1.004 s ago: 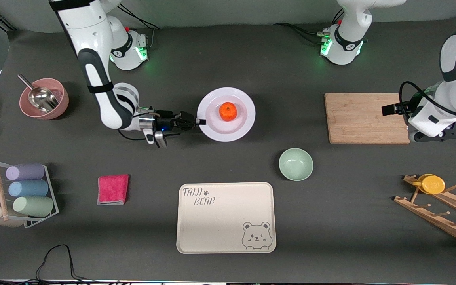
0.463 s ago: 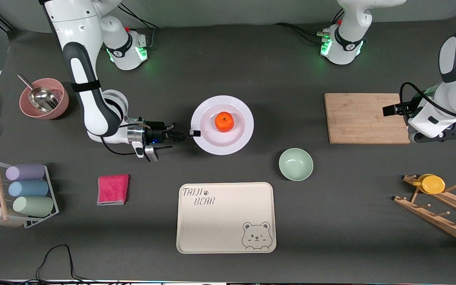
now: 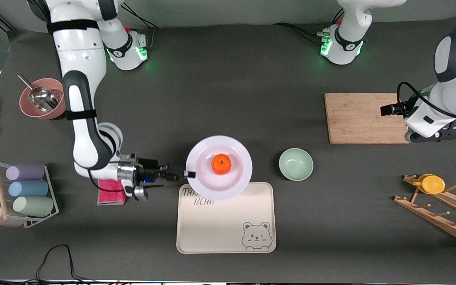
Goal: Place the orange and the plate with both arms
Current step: 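Slide the plate with the orange onto the bear tray with the right gripper, then lower the plate onto the tray and open the right gripper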
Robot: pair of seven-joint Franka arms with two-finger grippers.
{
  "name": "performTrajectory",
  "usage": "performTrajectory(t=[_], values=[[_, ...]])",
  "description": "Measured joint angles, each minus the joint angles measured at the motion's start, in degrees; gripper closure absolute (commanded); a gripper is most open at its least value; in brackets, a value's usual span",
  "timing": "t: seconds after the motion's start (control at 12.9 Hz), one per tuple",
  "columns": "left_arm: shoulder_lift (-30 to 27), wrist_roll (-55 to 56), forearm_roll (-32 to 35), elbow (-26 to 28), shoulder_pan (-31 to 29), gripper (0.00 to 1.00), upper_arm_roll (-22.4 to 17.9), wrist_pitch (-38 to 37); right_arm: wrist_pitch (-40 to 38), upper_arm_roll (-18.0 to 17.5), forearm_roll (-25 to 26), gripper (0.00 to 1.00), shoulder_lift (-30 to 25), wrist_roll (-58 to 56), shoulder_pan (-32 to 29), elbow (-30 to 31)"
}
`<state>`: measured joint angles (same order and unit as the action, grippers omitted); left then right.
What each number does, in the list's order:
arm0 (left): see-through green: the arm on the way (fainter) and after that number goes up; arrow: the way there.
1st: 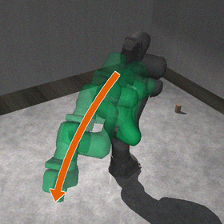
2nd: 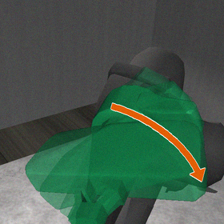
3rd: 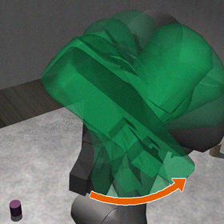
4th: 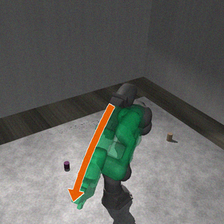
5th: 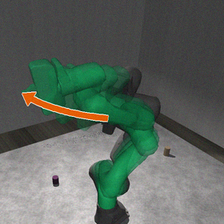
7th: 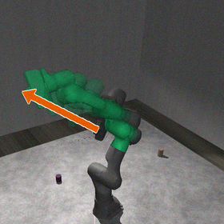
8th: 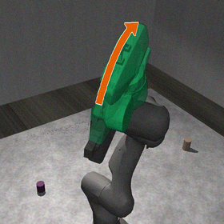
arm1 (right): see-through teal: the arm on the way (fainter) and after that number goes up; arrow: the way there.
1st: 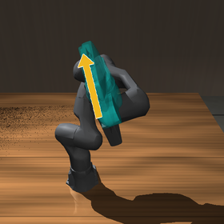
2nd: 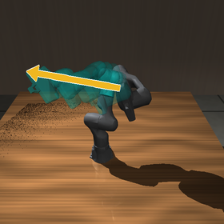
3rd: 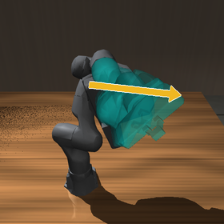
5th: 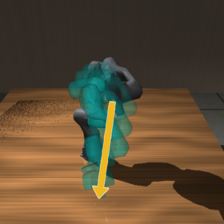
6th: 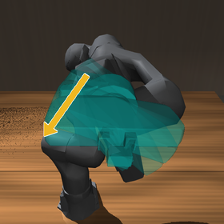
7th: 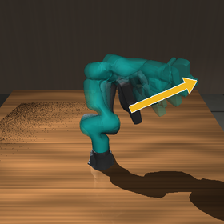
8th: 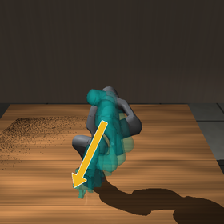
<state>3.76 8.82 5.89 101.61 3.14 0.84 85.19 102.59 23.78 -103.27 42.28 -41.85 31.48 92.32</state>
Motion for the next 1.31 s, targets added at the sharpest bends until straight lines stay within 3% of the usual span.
performTrajectory(t=[0.31, 0.62, 1.31], values=[[0.7, 0.0, 0.0, -0.3, 0.0, 0.00, -0.1, 0.6, 0.7, 0.0, -7.5, 1.00, 12.4, 4.4, -2.4, -16.6], [1.6, 0.0, 0.0, -1.0, 0.0, 0.00, -0.1, 0.9, 5.3, -0.1, -9.2, 1.00, 21.5, 5.9, -4.3, -30.0], [1.7, 0.0, 0.0, -1.0, 0.0, 0.00, -0.1, 0.9, 5.9, -0.1, -9.2, 1.00, 28.0, 3.6, -5.2, -31.5]])
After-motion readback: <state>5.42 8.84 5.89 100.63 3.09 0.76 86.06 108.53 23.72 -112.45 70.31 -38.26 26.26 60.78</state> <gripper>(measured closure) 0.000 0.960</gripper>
